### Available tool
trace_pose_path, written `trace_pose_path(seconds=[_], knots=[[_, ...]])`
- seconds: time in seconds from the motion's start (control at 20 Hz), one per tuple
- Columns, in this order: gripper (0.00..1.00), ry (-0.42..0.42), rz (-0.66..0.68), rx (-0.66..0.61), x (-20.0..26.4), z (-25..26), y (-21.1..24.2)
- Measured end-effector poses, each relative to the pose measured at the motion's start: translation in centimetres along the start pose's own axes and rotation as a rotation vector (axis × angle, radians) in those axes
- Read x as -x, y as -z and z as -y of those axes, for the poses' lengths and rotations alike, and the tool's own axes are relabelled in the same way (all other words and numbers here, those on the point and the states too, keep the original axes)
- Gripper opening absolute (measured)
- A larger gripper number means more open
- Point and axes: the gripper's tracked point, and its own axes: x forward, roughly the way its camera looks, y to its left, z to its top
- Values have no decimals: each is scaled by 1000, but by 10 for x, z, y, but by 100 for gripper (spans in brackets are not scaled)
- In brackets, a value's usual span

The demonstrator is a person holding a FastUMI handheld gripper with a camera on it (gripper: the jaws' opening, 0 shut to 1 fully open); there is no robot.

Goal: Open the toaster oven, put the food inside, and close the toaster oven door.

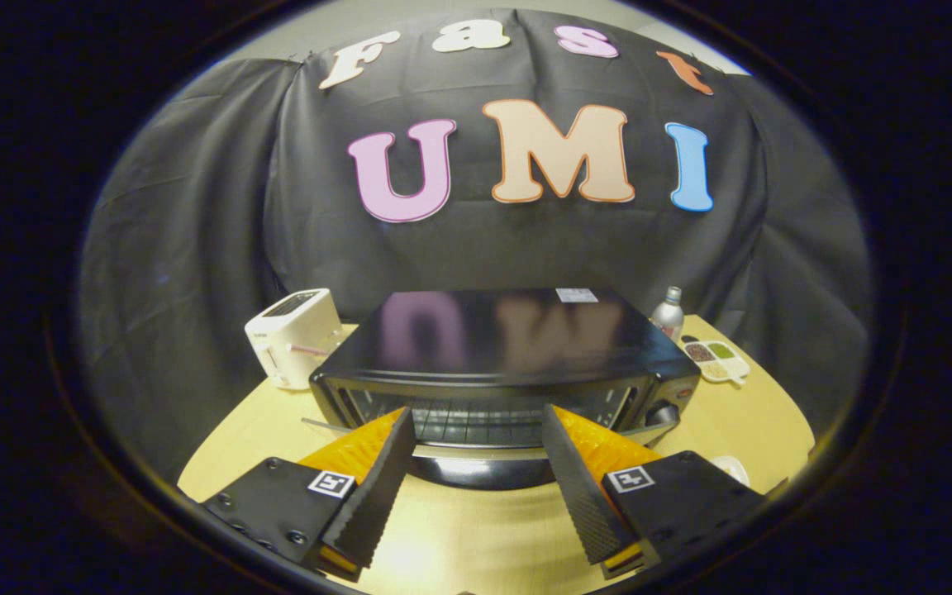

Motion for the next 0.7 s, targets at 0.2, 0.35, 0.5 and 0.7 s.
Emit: trace_pose_path(seconds=[0.2,0.35,0.5,0.7], knots=[[95,15,-71,-2,23,1,31],[95,14,-120,-5,30,2,53],[95,10,-200,-5,41,3,86],[95,17,-313,-6,41,6,130]])
